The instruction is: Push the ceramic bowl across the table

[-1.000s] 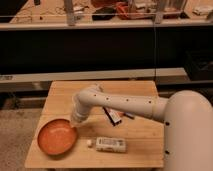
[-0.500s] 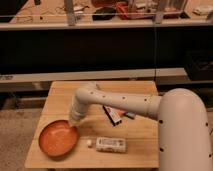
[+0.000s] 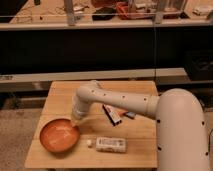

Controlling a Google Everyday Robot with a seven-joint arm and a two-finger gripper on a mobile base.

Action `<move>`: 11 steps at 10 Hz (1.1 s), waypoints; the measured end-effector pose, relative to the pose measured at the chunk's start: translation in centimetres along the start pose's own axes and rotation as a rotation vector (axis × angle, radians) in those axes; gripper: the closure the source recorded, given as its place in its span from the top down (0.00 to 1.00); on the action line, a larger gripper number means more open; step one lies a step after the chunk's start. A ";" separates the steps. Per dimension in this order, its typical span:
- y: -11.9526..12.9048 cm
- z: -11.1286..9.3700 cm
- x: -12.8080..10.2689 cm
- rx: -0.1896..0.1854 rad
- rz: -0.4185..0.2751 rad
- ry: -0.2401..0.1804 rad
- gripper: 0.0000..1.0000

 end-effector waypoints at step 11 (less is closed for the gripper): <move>-0.9 -1.9 3.5 -0.009 0.022 0.014 0.00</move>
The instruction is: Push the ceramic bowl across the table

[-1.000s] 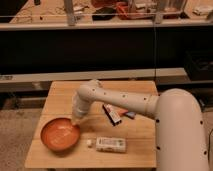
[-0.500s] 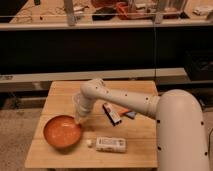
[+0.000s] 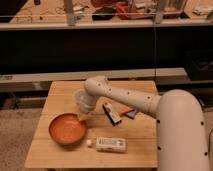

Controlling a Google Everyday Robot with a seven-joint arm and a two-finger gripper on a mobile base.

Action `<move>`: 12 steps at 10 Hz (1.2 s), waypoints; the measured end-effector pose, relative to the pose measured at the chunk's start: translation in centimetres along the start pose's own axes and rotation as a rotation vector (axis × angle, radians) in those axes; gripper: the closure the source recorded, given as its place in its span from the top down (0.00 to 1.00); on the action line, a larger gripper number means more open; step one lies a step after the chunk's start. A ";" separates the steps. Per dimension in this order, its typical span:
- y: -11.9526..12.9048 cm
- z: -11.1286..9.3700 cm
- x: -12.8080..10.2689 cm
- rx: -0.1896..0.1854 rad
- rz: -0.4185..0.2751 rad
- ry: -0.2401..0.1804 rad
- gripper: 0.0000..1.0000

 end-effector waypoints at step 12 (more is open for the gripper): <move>1.9 -3.0 6.6 -0.006 0.103 0.023 0.00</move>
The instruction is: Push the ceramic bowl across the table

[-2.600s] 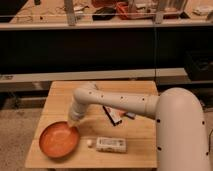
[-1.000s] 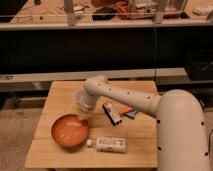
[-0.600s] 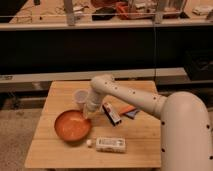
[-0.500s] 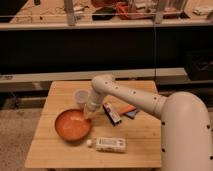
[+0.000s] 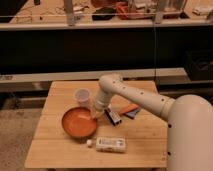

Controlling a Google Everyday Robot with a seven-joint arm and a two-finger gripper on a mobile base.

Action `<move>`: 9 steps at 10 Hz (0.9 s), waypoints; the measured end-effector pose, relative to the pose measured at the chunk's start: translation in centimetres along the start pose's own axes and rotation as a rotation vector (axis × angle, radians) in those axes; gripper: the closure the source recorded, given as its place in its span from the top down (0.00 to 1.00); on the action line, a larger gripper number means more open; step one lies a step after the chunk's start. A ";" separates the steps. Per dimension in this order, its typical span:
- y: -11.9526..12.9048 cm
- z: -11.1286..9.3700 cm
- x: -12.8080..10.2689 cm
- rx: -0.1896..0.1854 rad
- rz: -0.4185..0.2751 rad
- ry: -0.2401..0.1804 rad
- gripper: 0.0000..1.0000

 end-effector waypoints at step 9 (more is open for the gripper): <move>1.2 -1.9 4.3 -0.025 0.119 -0.010 0.00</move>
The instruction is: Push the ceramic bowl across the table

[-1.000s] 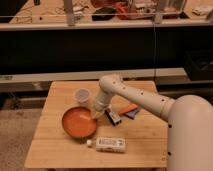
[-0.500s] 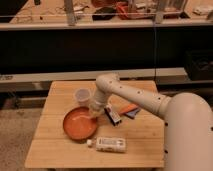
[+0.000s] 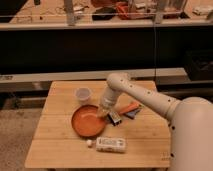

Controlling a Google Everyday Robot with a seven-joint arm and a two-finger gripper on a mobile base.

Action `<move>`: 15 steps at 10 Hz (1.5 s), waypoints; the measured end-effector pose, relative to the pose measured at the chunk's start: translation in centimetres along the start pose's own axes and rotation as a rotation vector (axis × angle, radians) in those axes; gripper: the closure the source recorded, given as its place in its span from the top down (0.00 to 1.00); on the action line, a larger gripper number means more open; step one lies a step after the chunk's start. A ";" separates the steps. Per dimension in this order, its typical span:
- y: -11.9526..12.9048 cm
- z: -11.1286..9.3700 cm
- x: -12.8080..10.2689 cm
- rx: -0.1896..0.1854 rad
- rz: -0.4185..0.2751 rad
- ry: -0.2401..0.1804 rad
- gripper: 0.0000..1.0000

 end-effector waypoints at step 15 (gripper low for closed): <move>-1.0 -3.6 8.4 -0.049 0.170 0.057 0.00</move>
